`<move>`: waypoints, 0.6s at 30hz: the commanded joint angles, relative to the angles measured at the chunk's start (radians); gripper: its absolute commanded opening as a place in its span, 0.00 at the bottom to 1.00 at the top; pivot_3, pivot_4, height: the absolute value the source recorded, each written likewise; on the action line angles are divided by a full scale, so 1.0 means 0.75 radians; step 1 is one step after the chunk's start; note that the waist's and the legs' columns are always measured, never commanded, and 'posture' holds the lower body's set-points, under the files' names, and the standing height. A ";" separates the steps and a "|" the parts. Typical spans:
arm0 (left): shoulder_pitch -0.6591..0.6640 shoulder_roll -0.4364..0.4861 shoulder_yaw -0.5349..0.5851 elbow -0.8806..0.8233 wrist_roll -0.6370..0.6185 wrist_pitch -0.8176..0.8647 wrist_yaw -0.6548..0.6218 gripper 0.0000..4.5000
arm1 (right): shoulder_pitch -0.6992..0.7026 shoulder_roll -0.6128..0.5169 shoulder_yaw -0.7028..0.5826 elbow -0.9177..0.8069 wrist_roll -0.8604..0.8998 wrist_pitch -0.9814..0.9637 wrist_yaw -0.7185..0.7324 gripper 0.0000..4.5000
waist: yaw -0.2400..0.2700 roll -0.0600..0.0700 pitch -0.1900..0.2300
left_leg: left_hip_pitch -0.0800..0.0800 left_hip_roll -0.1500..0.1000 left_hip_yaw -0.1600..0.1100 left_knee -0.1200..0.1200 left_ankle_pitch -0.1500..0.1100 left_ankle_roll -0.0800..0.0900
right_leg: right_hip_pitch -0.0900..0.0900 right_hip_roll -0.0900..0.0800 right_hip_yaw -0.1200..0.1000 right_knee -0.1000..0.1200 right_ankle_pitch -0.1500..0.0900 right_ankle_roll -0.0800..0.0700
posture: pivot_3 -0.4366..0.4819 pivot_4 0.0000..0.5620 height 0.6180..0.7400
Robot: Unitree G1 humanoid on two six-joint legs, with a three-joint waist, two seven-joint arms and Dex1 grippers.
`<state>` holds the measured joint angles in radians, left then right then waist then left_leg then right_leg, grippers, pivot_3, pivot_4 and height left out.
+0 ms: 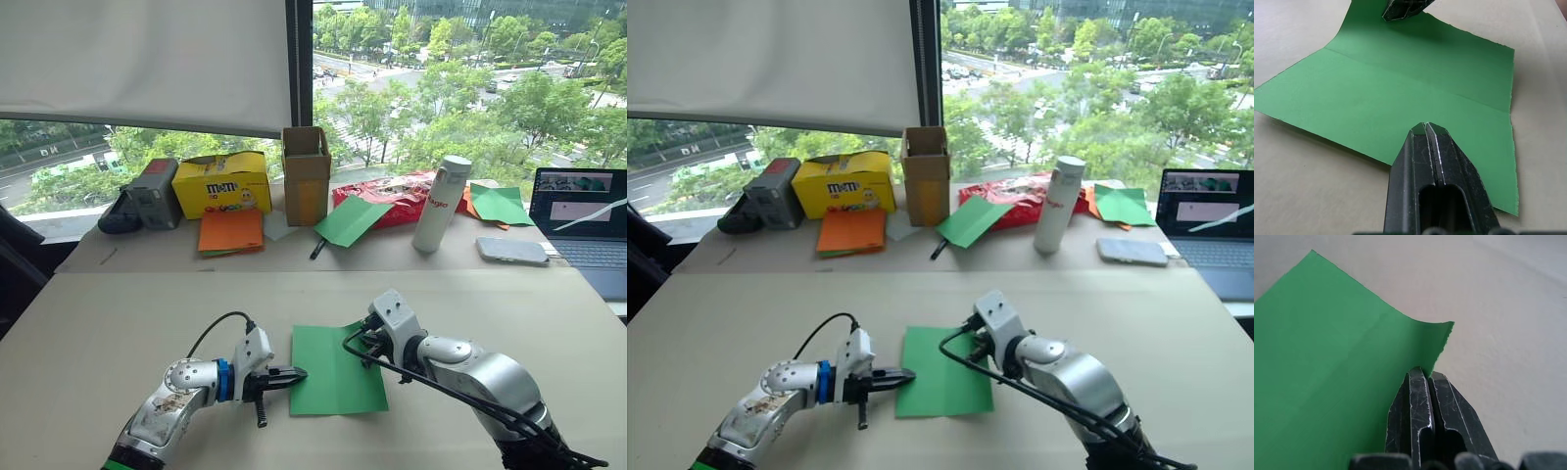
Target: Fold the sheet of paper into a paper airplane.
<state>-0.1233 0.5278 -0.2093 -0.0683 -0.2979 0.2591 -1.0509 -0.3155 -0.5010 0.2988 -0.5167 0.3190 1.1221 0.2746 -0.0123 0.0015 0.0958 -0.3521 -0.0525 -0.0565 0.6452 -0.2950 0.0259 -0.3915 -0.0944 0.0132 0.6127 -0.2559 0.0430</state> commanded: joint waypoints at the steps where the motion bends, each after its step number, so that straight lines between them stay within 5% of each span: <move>1: 0.001 -0.001 -0.001 -0.036 0.005 -0.031 -0.001 0.00 | 0.011 0.046 -0.018 -0.011 -0.011 -0.077 0.012 0.01 | 0.001 0.000 0.000 | 0.000 0.000 0.000 0.000 0.000 0.000 | 0.000 0.000 0.000 0.000 0.000 0.000 | 0.48 0.27 1.00; 10: -0.016 -0.042 0.040 -0.082 -0.072 0.083 0.055 0.00 | 0.024 0.319 -0.314 0.028 0.043 0.139 -0.119 0.01 | 0.011 -0.001 0.000 | 0.000 0.000 -0.002 0.001 0.000 0.000 | 0.001 -0.001 0.000 0.002 0.000 0.000 | 0.48 0.27 1.00; 18: -0.061 -0.033 0.004 -0.066 0.024 0.115 0.135 0.00 | 0.027 0.357 -0.307 -0.030 0.048 0.218 -0.108 0.01 | 0.010 0.000 0.000 | 0.000 0.000 -0.002 0.000 0.000 -0.001 | 0.000 0.000 0.000 0.002 0.000 0.000 | 0.48 0.27 1.00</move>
<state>-0.1509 0.5084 -0.2009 -0.1018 -0.2973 0.3480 -0.9700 -0.2917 -0.2404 0.0703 -0.4937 0.3384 1.2768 0.1935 -0.0050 0.0013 0.0957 -0.3521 -0.0529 -0.0579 0.6456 -0.2947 0.0254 -0.3912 -0.0945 0.0132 0.6146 -0.2559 0.0431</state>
